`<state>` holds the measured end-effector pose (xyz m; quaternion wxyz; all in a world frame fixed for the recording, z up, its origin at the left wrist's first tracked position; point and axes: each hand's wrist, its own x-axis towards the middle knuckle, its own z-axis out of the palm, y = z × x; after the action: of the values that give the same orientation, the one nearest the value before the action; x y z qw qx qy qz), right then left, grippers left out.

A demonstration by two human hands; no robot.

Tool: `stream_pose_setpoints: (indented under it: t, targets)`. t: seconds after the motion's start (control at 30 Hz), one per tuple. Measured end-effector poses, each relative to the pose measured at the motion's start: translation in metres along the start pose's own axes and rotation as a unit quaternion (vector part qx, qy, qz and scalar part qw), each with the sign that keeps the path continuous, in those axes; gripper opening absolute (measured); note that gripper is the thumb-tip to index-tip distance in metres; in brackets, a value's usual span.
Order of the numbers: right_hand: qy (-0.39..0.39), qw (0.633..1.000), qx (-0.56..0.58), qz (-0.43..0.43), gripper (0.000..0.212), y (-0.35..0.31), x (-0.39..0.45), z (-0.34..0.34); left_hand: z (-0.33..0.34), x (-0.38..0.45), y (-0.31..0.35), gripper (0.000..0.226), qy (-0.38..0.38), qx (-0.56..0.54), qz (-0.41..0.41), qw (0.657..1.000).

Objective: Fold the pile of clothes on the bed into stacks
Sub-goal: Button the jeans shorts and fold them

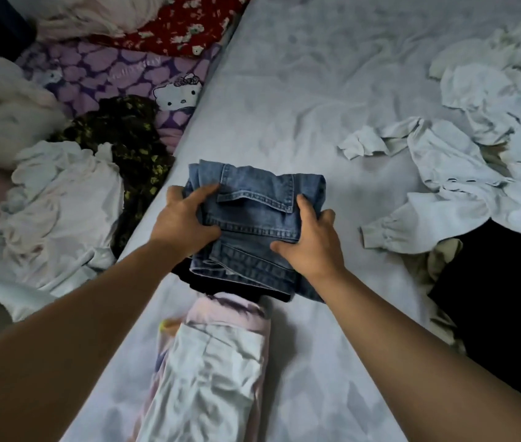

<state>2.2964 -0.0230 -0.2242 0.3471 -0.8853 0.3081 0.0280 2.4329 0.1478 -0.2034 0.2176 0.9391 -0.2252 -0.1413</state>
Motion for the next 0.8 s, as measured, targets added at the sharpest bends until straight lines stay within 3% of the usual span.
stream_pose_setpoints:
  t: [0.1, 0.2, 0.3, 0.5, 0.6, 0.7, 0.8]
  targets:
    - [-0.053, 0.997, -0.045, 0.035, 0.098, 0.003, 0.030, 0.024, 0.012, 0.033, -0.028, 0.078, -0.056, 0.059, -0.034, 0.996]
    - [-0.126, 0.980, -0.155, 0.015, 0.079, 0.015, 0.038, 0.052, 0.041, 0.048, -0.050, 0.073, -0.171, 0.226, -0.017, 0.959]
    - [-0.156, 0.973, -0.169, -0.014, 0.065, 0.024, 0.040, 0.074, 0.070, 0.051, -0.059, 0.061, -0.236, 0.218, -0.003, 0.947]
    - [-0.194, 0.965, -0.175, 0.023, 0.059, 0.025, 0.041, 0.079, 0.081, 0.054, -0.059, 0.054, -0.286, 0.261, -0.010, 0.922]
    - [-0.169, 0.977, -0.133, 0.008, 0.056, 0.025, 0.028, 0.070, 0.065, 0.060, -0.048, 0.053, -0.275, 0.360, 0.046, 0.890]
    - [-0.113, 0.989, -0.093, -0.004, 0.056, 0.032, 0.002, 0.051, 0.048, 0.060, -0.027, 0.049, -0.183, 0.339, 0.062, 0.921]
    - [-0.076, 0.993, -0.093, 0.015, 0.053, 0.048, -0.023, 0.030, 0.050, 0.042, 0.004, 0.045, -0.118, 0.286, 0.145, 0.940]
